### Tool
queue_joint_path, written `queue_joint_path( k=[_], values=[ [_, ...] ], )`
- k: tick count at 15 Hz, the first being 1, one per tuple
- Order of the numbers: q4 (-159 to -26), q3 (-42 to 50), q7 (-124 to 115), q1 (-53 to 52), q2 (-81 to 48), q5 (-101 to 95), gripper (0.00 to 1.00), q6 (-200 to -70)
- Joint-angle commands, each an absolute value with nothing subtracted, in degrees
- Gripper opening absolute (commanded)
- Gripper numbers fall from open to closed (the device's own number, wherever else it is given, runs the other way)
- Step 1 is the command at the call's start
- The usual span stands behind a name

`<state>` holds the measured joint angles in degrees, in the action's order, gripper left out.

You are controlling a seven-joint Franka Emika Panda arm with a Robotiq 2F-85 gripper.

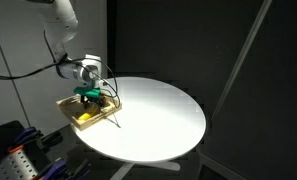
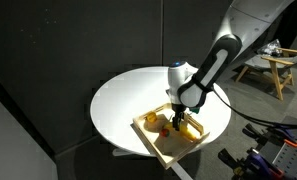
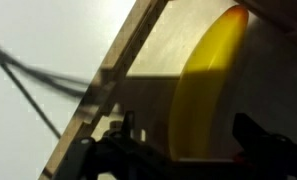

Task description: Remove the banana from the crate and put it on the table

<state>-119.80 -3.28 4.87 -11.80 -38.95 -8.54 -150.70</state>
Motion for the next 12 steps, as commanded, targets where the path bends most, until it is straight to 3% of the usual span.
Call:
queue_joint_path(
  k=[1,2,3,4,11,12],
  values=[
    [-118.33,-2.39,3.73,-12.67,-39.62,-10.44,1.0,-149.41],
    [-118.3,-2.26,3.59,-12.85,-39.68,-10.49,1.0,-149.39],
    [-118.24,-2.21,3.55,-12.93,-39.74,-10.5,0.75,-149.29],
    [-118.19,-2.13,3.53,-13.02,-39.78,-10.51,0.75,-149.18],
    [-118.76,-2.22,3.08,-13.62,-38.28,-10.42,0.16,-146.38],
    [-118.86,-2.27,3.1,-13.72,-37.85,-10.5,0.16,-145.59]
  ],
)
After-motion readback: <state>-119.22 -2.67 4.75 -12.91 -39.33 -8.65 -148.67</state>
